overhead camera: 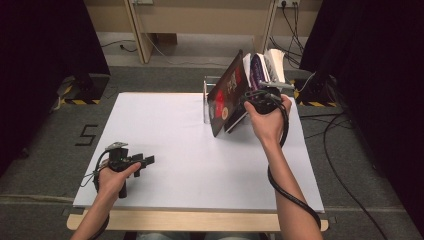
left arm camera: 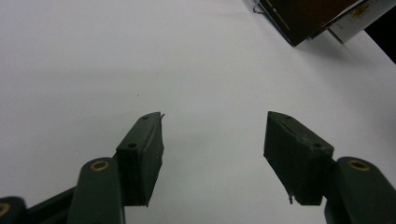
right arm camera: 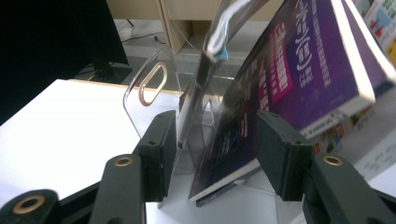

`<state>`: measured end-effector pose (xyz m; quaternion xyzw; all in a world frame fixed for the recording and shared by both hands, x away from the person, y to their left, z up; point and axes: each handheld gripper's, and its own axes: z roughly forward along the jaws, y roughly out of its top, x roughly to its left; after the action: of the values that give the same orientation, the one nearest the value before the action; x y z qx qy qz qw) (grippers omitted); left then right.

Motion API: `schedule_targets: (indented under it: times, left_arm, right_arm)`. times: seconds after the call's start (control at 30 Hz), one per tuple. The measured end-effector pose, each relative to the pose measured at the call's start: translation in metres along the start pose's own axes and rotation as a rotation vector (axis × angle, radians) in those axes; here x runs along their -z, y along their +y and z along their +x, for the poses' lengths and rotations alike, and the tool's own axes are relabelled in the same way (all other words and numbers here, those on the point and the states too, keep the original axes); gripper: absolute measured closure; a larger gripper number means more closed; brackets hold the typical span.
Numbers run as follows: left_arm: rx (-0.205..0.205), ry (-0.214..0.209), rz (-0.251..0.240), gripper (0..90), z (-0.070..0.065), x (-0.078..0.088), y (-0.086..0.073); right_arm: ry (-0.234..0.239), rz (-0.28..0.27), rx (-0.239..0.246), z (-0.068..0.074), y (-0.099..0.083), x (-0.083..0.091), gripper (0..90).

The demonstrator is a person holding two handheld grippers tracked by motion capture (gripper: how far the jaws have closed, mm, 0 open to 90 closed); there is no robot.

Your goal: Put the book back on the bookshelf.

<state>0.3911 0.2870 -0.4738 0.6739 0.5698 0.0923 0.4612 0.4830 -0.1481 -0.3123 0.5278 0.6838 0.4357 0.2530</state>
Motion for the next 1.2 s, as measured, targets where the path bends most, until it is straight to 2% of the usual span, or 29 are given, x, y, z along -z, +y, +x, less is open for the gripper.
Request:
schedule_targets:
  times: [0.7,1.2]
  left_arm:
    - [-0.008,0.001,-0.002,36.5,-0.001,0.001,0.000]
    - [-0.010,0.004,-0.002,36.5,-0.001,0.001,0.000]
  right_arm:
    - [-0.003,0.029,0.005,-0.011,-0.032,0.014,49.2]
    - [-0.018,0.060,-0.017,-0.025,-0.056,0.020,48.6]
